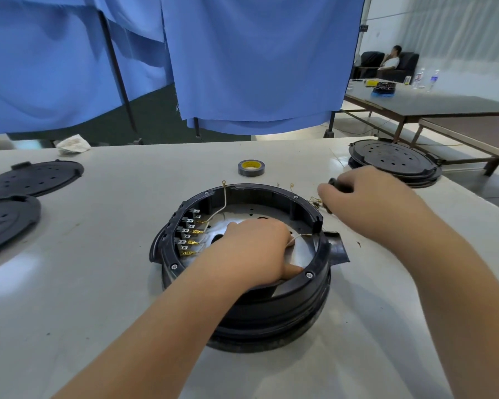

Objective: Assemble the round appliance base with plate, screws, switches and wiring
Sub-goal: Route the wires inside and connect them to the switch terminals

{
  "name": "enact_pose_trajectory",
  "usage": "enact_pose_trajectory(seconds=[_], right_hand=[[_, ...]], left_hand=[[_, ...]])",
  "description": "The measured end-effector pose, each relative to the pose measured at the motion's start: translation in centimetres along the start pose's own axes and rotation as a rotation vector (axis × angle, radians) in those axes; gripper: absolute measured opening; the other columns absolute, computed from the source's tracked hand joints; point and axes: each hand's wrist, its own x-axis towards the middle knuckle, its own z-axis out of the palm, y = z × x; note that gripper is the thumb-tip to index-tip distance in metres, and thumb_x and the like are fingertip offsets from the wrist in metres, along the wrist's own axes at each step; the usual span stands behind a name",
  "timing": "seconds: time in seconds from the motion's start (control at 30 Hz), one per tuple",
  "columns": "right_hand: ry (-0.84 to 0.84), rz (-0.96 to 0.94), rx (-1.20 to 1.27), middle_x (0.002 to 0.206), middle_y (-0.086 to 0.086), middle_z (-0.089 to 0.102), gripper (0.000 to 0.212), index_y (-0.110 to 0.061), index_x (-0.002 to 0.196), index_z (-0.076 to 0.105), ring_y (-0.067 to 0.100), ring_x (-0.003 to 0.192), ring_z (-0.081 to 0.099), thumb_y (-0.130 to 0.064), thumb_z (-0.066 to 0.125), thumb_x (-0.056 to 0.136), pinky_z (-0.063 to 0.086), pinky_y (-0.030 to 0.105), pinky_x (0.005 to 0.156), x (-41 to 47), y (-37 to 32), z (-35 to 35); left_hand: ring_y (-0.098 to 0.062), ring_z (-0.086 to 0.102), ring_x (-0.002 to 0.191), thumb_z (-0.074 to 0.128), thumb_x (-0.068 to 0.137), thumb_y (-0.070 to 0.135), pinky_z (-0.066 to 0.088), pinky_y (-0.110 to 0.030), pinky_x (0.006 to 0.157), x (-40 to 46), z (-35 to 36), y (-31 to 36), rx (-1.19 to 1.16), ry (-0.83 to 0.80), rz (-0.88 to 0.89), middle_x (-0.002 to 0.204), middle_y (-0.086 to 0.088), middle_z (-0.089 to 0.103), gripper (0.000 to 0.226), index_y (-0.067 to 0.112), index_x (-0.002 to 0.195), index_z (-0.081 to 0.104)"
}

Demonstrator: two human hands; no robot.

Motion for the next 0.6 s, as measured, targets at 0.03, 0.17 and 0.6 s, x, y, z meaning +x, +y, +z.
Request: enact_pose_trajectory(seconds=[0.03, 0.17, 0.6], right_hand=[[-0.062, 0.008, 0.116, 0.059, 0.003, 0.056, 0.039, -0.014, 0.065, 0.057, 0.019, 0.057, 0.054, -0.045, 0.049, 0.089, 0.038, 0.027, 0.053, 0.1, 0.3, 0.2], [-0.291, 0.058, 0.653, 0.065, 0.002, 0.068, 0.027, -0.012, 0.085, 0.064, 0.009, 0.049, 0.055, -0.039, 0.061, 0.089, 0.05, 0.023, 0.052, 1.1, 1.2, 0.4], [-0.686, 0.014, 1.027, 0.093, 0.009, 0.073, 0.045, -0.012, 0.097, 0.075, 0.015, 0.074, 0.066, -0.04, 0.073, 0.062, 0.054, 0.019, 0.063, 2.1, 3.2, 1.4]], left_hand=[[-0.025, 0.058, 0.105, 0.06, 0.085, 0.046, 0.044, -0.04, 0.09, 0.0, 0.0, 0.0, 0.0, 0.001, -0.006, 0.117, 0.003, 0.063, 0.03, 0.021, 0.102, 0.064], [-0.023, 0.057, 0.11, 0.06, 0.084, 0.048, 0.044, -0.043, 0.097, 0.1, -0.1, 0.1, 0.007, 0.011, -0.026, 0.124, 0.006, 0.062, 0.037, 0.023, 0.11, 0.065], [-0.008, 0.063, 0.103, 0.077, 0.077, 0.04, 0.051, -0.036, 0.095, -0.1, -2.1, 0.5, -0.535, 0.293, -0.007, 0.111, 0.012, 0.068, 0.046, 0.03, 0.12, 0.064]])
